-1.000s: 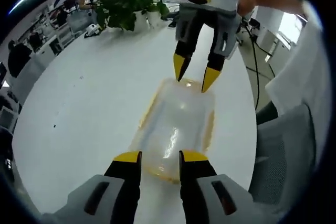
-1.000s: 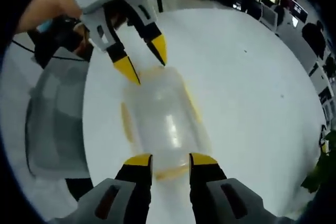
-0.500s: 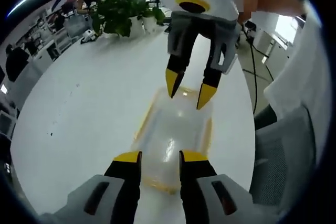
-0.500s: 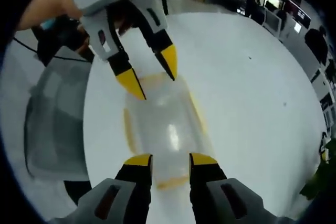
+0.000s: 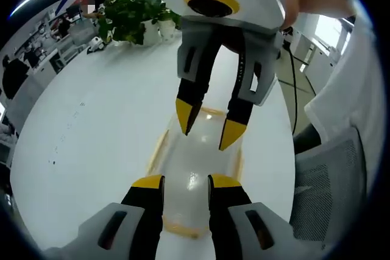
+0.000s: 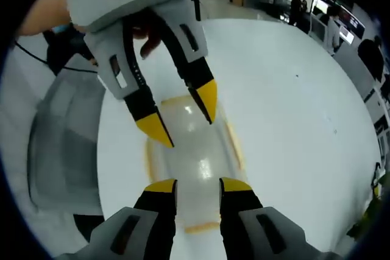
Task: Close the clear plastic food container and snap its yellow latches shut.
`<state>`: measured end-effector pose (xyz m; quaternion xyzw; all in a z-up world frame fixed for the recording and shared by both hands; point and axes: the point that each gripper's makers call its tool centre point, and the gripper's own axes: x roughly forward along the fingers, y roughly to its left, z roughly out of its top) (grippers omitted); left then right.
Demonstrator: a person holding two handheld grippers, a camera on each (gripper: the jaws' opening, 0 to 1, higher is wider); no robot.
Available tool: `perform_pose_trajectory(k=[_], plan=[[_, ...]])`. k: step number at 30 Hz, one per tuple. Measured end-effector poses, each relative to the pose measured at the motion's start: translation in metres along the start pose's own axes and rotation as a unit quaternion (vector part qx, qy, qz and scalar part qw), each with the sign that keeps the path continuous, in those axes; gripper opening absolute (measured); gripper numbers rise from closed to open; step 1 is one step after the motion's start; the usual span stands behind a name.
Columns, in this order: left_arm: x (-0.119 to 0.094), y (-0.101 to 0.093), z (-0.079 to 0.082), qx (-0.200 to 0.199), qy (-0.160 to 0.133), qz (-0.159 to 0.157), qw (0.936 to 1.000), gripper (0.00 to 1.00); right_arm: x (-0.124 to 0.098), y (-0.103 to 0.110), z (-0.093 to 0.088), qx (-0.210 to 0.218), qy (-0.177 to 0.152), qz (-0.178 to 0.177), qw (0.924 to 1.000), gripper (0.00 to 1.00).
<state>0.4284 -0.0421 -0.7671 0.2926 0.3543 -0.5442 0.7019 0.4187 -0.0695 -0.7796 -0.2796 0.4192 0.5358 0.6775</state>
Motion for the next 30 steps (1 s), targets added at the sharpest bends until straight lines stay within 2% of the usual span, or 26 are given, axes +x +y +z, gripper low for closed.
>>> perform_pose_trajectory(k=[9, 12, 19, 30], plan=[[0.004, -0.004, 0.0, -0.002, 0.001, -0.003, 1.0, 0.27, 0.003, -0.005, 0.003, 0.0, -0.007, -0.002, 1.0, 0.25], [0.005, -0.007, 0.002, -0.013, -0.006, -0.005, 0.9999, 0.27, 0.002, -0.007, 0.007, 0.0, -0.012, -0.004, 0.9999, 0.24], [0.007, -0.014, 0.001, -0.01, -0.002, -0.01, 0.9999, 0.28, 0.003, -0.012, 0.015, -0.003, -0.019, -0.007, 0.9998, 0.24], [0.011, -0.021, 0.001, -0.016, -0.002, -0.018, 0.9997, 0.3, 0.006, -0.021, 0.015, -0.006, -0.018, -0.011, 0.9998, 0.24]])
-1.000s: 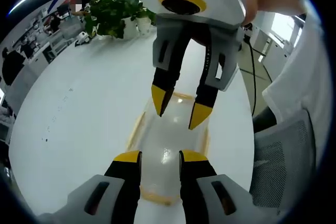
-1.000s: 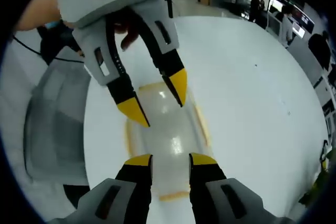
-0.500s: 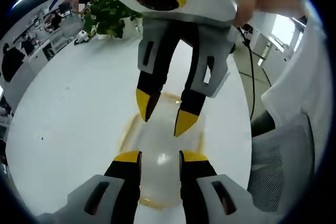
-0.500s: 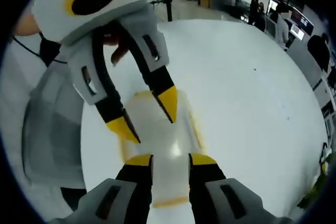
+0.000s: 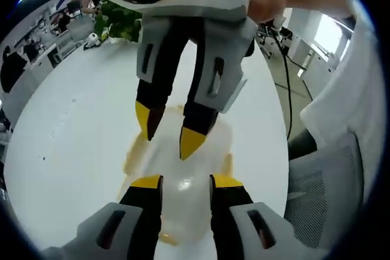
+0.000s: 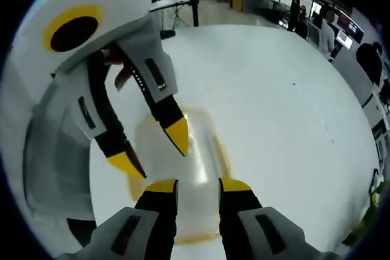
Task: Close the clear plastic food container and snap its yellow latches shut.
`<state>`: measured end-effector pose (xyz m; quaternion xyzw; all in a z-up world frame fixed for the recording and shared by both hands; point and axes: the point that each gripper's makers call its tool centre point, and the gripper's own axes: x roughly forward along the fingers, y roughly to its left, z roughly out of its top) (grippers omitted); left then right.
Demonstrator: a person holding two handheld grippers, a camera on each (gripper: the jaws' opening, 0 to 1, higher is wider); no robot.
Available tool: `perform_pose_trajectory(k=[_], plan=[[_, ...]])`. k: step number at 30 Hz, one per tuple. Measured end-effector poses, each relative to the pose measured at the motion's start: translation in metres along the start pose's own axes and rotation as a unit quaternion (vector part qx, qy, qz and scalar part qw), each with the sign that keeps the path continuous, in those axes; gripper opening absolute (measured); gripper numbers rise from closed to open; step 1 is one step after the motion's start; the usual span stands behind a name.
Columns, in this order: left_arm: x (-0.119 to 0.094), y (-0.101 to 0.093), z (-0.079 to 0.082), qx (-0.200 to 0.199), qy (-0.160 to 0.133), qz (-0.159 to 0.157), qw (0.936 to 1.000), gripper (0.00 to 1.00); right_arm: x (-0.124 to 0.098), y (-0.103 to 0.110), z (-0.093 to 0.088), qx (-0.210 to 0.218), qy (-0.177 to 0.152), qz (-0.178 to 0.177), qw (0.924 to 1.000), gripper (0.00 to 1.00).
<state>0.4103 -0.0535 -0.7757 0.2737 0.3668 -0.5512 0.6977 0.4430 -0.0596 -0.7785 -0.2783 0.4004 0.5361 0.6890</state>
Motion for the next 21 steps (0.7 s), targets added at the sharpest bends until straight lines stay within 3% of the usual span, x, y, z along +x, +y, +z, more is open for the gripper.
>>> perform_pose_trajectory(k=[21], plan=[[0.003, -0.017, -0.011, 0.06, 0.026, 0.021, 0.9977, 0.41, 0.009, -0.012, 0.004, -0.016, 0.007, 0.003, 0.9998, 0.29]])
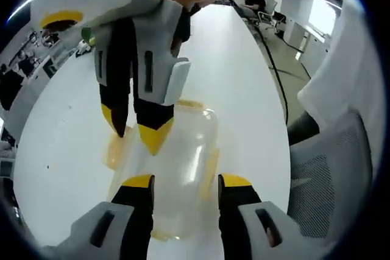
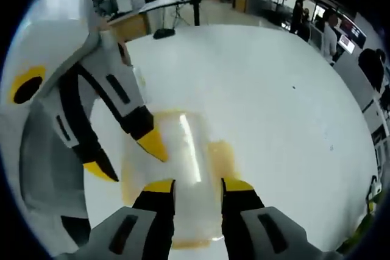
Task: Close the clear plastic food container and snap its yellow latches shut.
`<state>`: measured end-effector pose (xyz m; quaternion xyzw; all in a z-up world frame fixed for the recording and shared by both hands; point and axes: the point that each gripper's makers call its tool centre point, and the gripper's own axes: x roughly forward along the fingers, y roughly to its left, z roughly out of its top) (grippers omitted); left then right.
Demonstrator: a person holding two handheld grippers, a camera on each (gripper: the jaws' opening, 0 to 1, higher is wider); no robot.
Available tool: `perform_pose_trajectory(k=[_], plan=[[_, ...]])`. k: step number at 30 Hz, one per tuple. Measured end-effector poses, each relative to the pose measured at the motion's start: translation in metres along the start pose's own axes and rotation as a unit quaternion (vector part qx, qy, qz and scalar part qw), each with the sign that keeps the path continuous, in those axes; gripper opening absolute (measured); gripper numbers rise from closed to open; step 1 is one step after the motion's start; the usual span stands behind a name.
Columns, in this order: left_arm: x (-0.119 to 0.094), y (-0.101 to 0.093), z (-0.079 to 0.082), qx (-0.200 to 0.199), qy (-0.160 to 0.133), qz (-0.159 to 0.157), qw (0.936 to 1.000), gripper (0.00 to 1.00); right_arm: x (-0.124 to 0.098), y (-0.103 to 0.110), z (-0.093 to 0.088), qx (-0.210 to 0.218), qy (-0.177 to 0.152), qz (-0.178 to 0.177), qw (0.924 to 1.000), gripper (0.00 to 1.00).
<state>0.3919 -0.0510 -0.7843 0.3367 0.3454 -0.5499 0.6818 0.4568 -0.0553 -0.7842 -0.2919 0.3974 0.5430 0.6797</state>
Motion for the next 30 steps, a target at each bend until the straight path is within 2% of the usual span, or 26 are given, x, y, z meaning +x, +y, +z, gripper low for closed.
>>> perform_pose_trajectory(k=[12, 21, 23, 30], plan=[[0.0029, -0.0004, -0.003, 0.041, 0.005, 0.039, 0.9984, 0.42, 0.0034, -0.0015, 0.0016, -0.002, 0.001, 0.027, 0.9996, 0.29], [0.0049, 0.0007, -0.0026, 0.068, 0.015, 0.064, 0.9955, 0.42, 0.0059, -0.0015, 0.0023, -0.016, 0.03, 0.05, 0.9982, 0.3], [0.0068, 0.0015, -0.003, 0.093, 0.023, 0.075, 0.9926, 0.42, 0.0061, -0.001, 0.0026, -0.02, 0.038, 0.056, 0.9975, 0.3], [0.0105, 0.0005, -0.0018, 0.099, 0.031, 0.095, 0.99, 0.43, 0.0091, -0.0014, 0.0021, -0.031, 0.06, 0.08, 0.9945, 0.29]])
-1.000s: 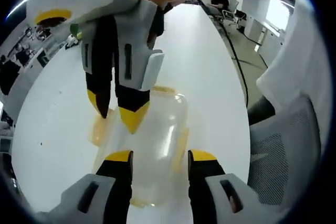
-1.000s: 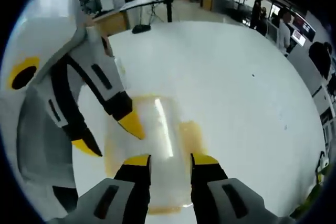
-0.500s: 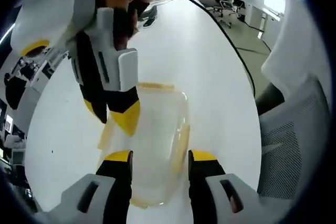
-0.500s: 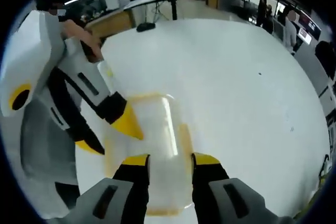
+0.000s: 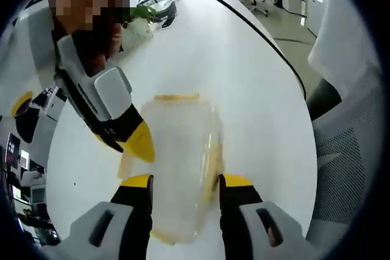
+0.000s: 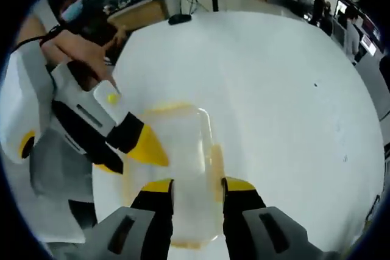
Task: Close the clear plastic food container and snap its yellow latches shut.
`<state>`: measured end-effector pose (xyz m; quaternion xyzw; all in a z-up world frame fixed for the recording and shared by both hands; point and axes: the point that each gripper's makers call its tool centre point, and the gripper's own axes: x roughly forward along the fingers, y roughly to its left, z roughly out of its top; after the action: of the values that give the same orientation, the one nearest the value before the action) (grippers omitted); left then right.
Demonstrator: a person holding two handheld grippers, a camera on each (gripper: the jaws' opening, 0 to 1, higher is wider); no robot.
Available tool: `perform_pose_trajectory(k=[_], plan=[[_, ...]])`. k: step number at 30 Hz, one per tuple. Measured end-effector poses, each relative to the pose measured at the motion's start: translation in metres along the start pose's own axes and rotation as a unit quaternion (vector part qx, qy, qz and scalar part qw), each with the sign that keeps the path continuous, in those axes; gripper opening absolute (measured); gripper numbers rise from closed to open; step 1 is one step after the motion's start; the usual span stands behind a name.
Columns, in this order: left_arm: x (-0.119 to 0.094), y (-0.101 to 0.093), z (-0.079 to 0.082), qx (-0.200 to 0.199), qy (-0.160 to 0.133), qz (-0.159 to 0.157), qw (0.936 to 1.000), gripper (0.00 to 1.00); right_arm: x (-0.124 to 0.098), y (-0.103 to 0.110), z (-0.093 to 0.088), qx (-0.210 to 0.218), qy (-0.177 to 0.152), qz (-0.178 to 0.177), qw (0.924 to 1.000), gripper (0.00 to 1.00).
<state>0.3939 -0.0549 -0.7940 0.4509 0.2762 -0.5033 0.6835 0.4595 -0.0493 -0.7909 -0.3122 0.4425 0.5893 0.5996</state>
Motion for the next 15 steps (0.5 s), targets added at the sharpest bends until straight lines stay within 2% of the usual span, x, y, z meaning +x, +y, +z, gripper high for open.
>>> perform_pose_trajectory(k=[10, 11, 12, 15], plan=[[0.0014, 0.0024, -0.001, 0.0, 0.004, 0.019, 0.9998, 0.4, 0.0021, -0.0037, 0.0006, 0.01, 0.029, 0.028, 0.9991, 0.25], [0.0035, 0.003, -0.0001, 0.032, 0.004, 0.024, 0.9992, 0.38, 0.0028, -0.0036, 0.0, 0.007, 0.031, 0.029, 0.9991, 0.25], [0.0034, 0.0026, -0.0034, 0.023, 0.011, 0.034, 0.9991, 0.38, 0.0027, -0.0034, 0.0, 0.011, 0.033, 0.031, 0.9989, 0.24], [0.0036, 0.0036, -0.0022, 0.01, 0.016, 0.031, 0.9993, 0.37, 0.0046, -0.0015, -0.0005, 0.011, 0.055, 0.036, 0.9977, 0.24]])
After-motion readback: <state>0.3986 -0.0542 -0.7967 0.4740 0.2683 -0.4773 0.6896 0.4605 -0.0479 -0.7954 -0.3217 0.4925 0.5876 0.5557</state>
